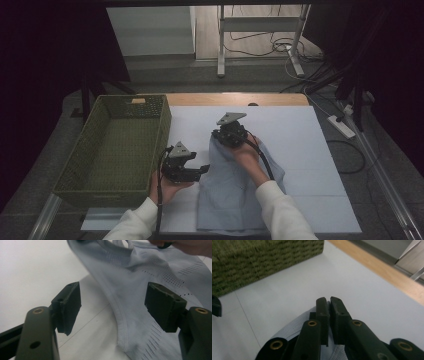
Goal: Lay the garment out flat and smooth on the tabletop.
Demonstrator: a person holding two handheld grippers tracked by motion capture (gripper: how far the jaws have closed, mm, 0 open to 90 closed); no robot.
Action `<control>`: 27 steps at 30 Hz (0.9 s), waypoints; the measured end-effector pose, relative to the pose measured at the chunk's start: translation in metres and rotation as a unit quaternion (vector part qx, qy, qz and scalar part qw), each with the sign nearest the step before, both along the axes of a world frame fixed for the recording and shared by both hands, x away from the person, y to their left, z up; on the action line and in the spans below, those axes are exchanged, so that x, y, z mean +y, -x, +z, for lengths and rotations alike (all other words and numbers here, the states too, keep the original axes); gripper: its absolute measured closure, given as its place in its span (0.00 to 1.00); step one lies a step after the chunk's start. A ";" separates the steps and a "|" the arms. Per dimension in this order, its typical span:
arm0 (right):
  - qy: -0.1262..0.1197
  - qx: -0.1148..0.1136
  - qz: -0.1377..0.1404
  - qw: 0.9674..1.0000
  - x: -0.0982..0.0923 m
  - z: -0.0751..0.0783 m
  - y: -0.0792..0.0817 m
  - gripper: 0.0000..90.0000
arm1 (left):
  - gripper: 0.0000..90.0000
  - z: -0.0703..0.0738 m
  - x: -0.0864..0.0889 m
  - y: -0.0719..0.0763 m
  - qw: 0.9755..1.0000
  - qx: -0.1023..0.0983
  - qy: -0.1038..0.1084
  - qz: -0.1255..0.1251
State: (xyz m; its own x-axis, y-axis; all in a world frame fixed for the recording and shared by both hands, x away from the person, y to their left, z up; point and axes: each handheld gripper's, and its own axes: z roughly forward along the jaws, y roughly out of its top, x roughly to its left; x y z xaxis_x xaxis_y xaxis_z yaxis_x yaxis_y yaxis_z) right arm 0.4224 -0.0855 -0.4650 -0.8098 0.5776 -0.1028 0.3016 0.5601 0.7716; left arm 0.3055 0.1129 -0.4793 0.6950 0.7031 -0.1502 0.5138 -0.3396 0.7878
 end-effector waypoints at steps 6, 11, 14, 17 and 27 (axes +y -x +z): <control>-0.034 0.015 -0.026 0.999 -0.024 0.002 0.004 0.62 | 0.33 0.000 0.001 0.000 1.000 0.001 0.000 0.002; -0.042 0.005 -0.055 0.998 -0.062 0.009 0.022 0.58 | 0.33 -0.001 -0.001 0.001 1.000 0.001 -0.003 0.000; -0.041 0.003 -0.083 0.996 -0.088 0.007 0.033 0.57 | 0.33 -0.002 -0.002 0.001 1.000 0.002 -0.005 -0.001; -0.038 0.002 -0.103 0.994 -0.113 0.003 0.041 0.57 | 0.33 -0.002 -0.004 0.000 1.000 0.002 -0.006 -0.001; -0.028 0.004 -0.159 0.987 -0.158 -0.004 0.040 0.57 | 0.33 -0.002 -0.005 0.001 1.000 0.000 -0.006 -0.005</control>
